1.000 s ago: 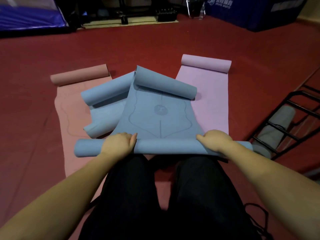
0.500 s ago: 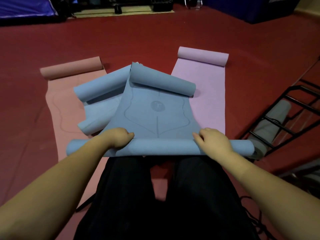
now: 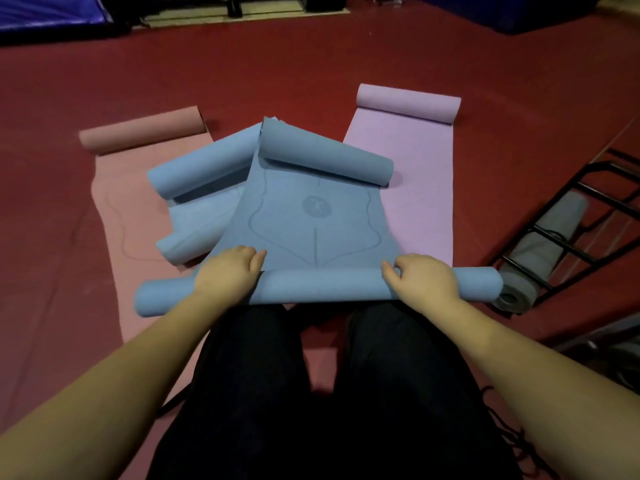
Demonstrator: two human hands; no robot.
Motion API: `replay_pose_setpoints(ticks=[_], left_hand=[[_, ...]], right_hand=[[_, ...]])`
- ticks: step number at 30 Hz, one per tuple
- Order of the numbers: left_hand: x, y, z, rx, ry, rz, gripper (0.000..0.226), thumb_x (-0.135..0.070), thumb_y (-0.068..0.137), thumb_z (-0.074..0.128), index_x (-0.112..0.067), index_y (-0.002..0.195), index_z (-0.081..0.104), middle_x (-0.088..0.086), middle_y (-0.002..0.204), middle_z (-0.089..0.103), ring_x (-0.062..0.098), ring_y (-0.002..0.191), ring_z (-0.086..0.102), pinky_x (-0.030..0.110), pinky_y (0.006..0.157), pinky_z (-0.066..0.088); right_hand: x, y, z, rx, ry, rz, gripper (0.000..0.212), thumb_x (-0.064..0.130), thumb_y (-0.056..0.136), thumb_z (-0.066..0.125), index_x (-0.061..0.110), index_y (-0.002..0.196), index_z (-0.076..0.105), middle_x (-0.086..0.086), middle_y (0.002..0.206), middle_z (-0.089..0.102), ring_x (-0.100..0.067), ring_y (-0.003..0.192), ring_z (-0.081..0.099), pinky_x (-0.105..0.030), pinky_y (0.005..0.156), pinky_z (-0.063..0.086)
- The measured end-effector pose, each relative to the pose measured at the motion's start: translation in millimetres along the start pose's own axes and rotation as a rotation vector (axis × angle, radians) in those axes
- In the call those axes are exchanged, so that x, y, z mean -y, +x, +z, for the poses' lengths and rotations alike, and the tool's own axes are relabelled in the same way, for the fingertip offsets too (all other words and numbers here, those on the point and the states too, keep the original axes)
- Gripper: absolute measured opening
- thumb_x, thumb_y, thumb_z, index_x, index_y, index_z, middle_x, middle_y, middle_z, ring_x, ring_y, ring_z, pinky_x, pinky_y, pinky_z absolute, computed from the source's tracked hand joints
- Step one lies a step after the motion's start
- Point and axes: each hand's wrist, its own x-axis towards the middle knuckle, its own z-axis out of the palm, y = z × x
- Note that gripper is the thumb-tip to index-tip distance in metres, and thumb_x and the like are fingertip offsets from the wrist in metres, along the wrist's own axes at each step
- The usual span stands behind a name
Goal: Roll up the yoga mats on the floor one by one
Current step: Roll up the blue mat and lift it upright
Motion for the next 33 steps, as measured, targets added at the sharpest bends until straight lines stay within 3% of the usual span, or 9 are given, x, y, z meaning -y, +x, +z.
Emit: replay_pose_setpoints(ticks=[2, 5, 9, 13, 17, 21, 25, 29, 33], left_hand=[[-3.0, -17.5, 7.8, -0.104, -0.012, 0.029, 0.046, -0.05, 0.098, 0.029, -0.016, 0.074, 0.048, 0.011, 0.083, 0.059, 0.036, 0.083, 0.059, 0.041, 0.068, 0.039], [-4.4, -28.3, 17.1, -0.105, 0.045, 0.049, 0.054, -0.054, 0.093, 0.024, -0.014, 0.071, 0.052, 0.009, 0.073, 0.056, 0.036, 0.072, 0.059, 0.041, 0.065, 0.04], [-8.9, -14.2, 6.2, -0.06, 0.077, 0.028, 0.065, -0.058, 0.093, 0.013, -0.014, 0.078, 0.06, 0.007, 0.084, 0.063, 0.033, 0.082, 0.062, 0.038, 0.068, 0.037], [-14.0, -6.3, -4.2, -0.06, 0.116, 0.045, 0.054, -0.05, 0.103, 0.025, -0.016, 0.082, 0.062, 0.006, 0.093, 0.067, 0.029, 0.09, 0.064, 0.036, 0.066, 0.038], [-20.7, -8.7, -20.6, 0.078, 0.15, 0.036, 0.058, -0.054, 0.103, 0.02, -0.021, 0.073, 0.057, 0.009, 0.097, 0.069, 0.031, 0.095, 0.063, 0.034, 0.071, 0.04], [-22.2, -12.1, -20.7, 0.238, 0.162, -0.003, 0.066, -0.058, 0.101, 0.017, -0.017, 0.086, 0.066, 0.011, 0.111, 0.068, 0.031, 0.106, 0.061, 0.035, 0.085, 0.044], [-21.6, -5.6, -20.7, 0.324, 0.128, -0.037, 0.068, -0.057, 0.102, 0.017, -0.013, 0.1, 0.069, 0.014, 0.121, 0.065, 0.032, 0.111, 0.059, 0.036, 0.091, 0.043], [-20.0, 4.1, -20.3, 0.418, 0.071, -0.052, 0.068, -0.055, 0.103, 0.02, -0.007, 0.118, 0.066, 0.017, 0.133, 0.059, 0.032, 0.12, 0.055, 0.036, 0.098, 0.039], [-17.8, 13.1, -18.5, 0.478, 0.024, -0.073, 0.064, -0.052, 0.103, 0.025, -0.004, 0.128, 0.06, 0.019, 0.142, 0.052, 0.033, 0.127, 0.05, 0.035, 0.103, 0.035]], right_hand=[[1.7, 6.7, -2.4, 0.056, 0.003, 0.039, 0.051, 0.051, 0.099, 0.035, 0.015, 0.085, 0.068, -0.009, 0.096, 0.069, -0.03, 0.092, 0.063, -0.033, 0.067, 0.035], [3.1, 15.8, -7.0, 0.135, -0.01, 0.053, 0.055, 0.051, 0.099, 0.031, 0.015, 0.093, 0.072, -0.011, 0.103, 0.07, -0.031, 0.098, 0.063, -0.032, 0.073, 0.04], [4.6, 23.9, -24.1, 0.288, -0.005, 0.05, 0.06, 0.049, 0.1, 0.025, 0.013, 0.11, 0.071, -0.017, 0.115, 0.066, -0.033, 0.106, 0.06, -0.033, 0.083, 0.044], [-1.5, 26.0, -40.1, 0.408, 0.029, 0.067, 0.061, 0.051, 0.099, 0.027, 0.01, 0.117, 0.068, -0.02, 0.124, 0.062, -0.034, 0.111, 0.058, -0.033, 0.088, 0.043], [-10.7, 21.1, -52.7, 0.567, 0.089, 0.106, 0.063, 0.052, 0.1, 0.031, 0.005, 0.133, 0.057, -0.021, 0.143, 0.05, -0.033, 0.126, 0.051, -0.031, 0.098, 0.038], [-11.9, 14.9, -48.0, 0.691, 0.122, 0.122, 0.065, 0.052, 0.1, 0.032, 0.005, 0.14, 0.051, -0.019, 0.149, 0.044, -0.03, 0.132, 0.046, -0.031, 0.104, 0.035], [-10.6, 6.4, -34.3, 0.532, 0.114, 0.117, 0.059, 0.054, 0.1, 0.031, 0.009, 0.123, 0.062, -0.016, 0.132, 0.058, -0.03, 0.119, 0.054, -0.032, 0.087, 0.039], [-5.2, -4.3, -25.1, 0.161, 0.123, 0.06, 0.038, 0.045, 0.1, 0.039, 0.014, 0.097, 0.062, -0.007, 0.111, 0.061, -0.03, 0.105, 0.058, -0.034, 0.073, 0.039], [4.7, -14.6, -15.5, 0.009, 0.08, 0.057, 0.052, 0.049, 0.1, 0.035, 0.01, 0.086, 0.067, -0.012, 0.096, 0.067, -0.033, 0.098, 0.059, -0.038, 0.073, 0.043]])
